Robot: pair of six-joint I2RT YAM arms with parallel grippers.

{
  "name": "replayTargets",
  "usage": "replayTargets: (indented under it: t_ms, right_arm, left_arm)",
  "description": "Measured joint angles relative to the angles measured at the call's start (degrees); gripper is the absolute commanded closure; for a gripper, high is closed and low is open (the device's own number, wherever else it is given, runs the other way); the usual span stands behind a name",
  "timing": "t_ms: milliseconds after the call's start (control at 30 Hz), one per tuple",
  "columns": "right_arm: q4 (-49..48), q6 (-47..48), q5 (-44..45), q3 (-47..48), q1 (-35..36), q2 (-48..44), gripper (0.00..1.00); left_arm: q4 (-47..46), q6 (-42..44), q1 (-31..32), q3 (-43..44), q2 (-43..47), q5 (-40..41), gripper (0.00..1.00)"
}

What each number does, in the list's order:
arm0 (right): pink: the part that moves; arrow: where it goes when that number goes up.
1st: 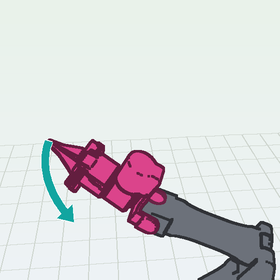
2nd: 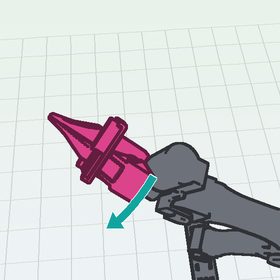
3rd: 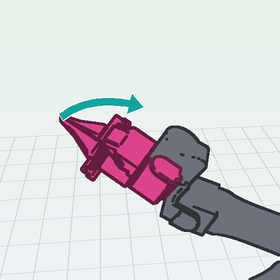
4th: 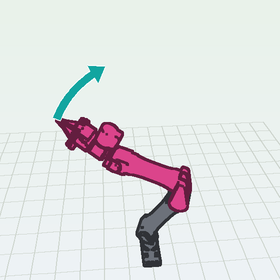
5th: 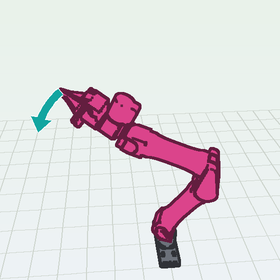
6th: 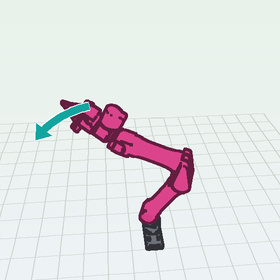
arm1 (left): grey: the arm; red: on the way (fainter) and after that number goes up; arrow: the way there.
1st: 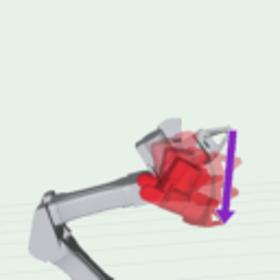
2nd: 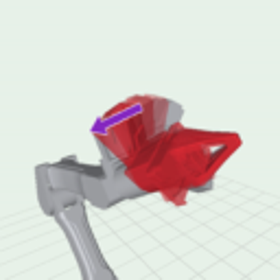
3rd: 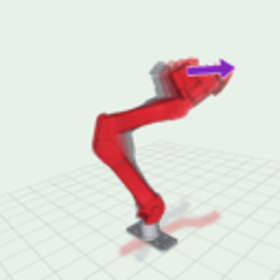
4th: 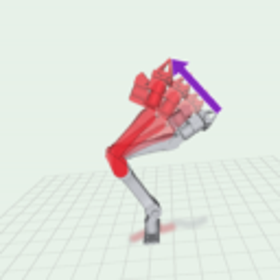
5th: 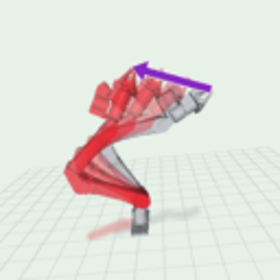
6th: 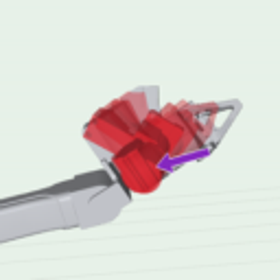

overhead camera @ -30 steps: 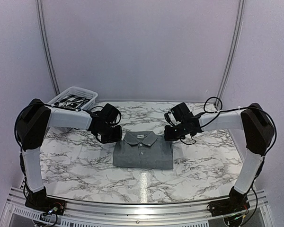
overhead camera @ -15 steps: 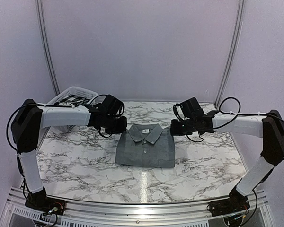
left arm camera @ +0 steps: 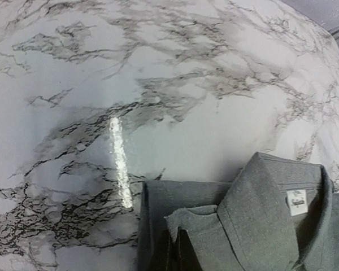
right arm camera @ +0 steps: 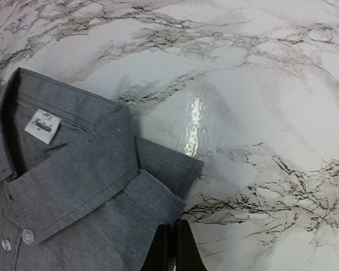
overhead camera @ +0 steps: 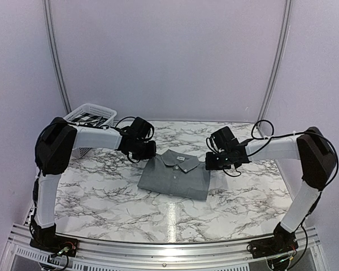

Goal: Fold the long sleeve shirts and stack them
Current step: Smooth out the square-folded shirt at the center of the board.

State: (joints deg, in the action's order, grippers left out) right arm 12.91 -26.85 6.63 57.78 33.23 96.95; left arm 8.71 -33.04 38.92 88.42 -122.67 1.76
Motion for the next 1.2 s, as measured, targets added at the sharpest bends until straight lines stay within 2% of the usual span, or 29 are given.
replayTargets:
  t_ms: [133, 200, 267, 333, 400, 467, 567, 700, 833, 1033, 1200]
  right_arm:
    - [-0.46, 0.13, -0.31, 0.02, -1.68, 3.72, 1.00]
    - [-0.63, 0.11, -0.55, 0.02, -1.97, 4.09, 1.00]
    - [-0.92, 0.09, -0.55, 0.02, -2.01, 4.07, 0.93]
    - [-0.72, -0.02, -0.52, 0.02, -2.16, 4.09, 0.78]
    - [-0.31, -0.15, -0.22, 0.07, -2.36, 4.00, 0.69]
    - [0.79, -0.09, 0.22, 0.15, -2.40, 3.56, 0.64]
    - [3.28, 0.46, 1.07, 0.74, -1.81, 1.79, 0.65]
    - [5.95, 0.33, 1.62, 2.51, 1.55, -2.29, 0.79]
    - [5.88, -0.98, -0.04, 3.15, 7.93, -4.83, 0.86]
    - [3.98, -4.20, -4.39, 1.25, 15.74, -4.04, 0.89]
    - [1.44, -7.32, -7.96, -6.19, 16.39, -3.91, 0.89]
  left_arm:
    - [0.11, 0.00, -1.62, 0.00, -2.58, -0.55, 1.00]
    - [0.09, 0.17, -2.01, 0.15, -2.60, -1.09, 0.89]
    - [0.04, 0.63, -2.14, 0.85, -2.58, -1.29, 0.77]
    - [0.04, 0.81, -2.45, 0.98, -2.36, -1.25, 0.60]
    - [0.15, 1.16, -2.89, 0.96, -2.05, -0.96, 0.50]
    - [0.31, 1.86, -3.13, 0.63, -1.29, -0.52, 0.47]
    - [0.81, 2.19, -3.43, -1.44, 2.16, 0.52, 0.51]
    - [1.27, 2.32, -3.17, -5.11, 9.46, 0.79, 0.66]
    - [1.40, 1.81, -1.51, -8.41, 15.04, -0.83, 0.79]
    - [1.44, 0.83, 3.52, -13.07, 15.45, -5.95, 0.87]
    - [0.72, -0.94, 5.90, -18.32, 14.34, -9.35, 0.88]
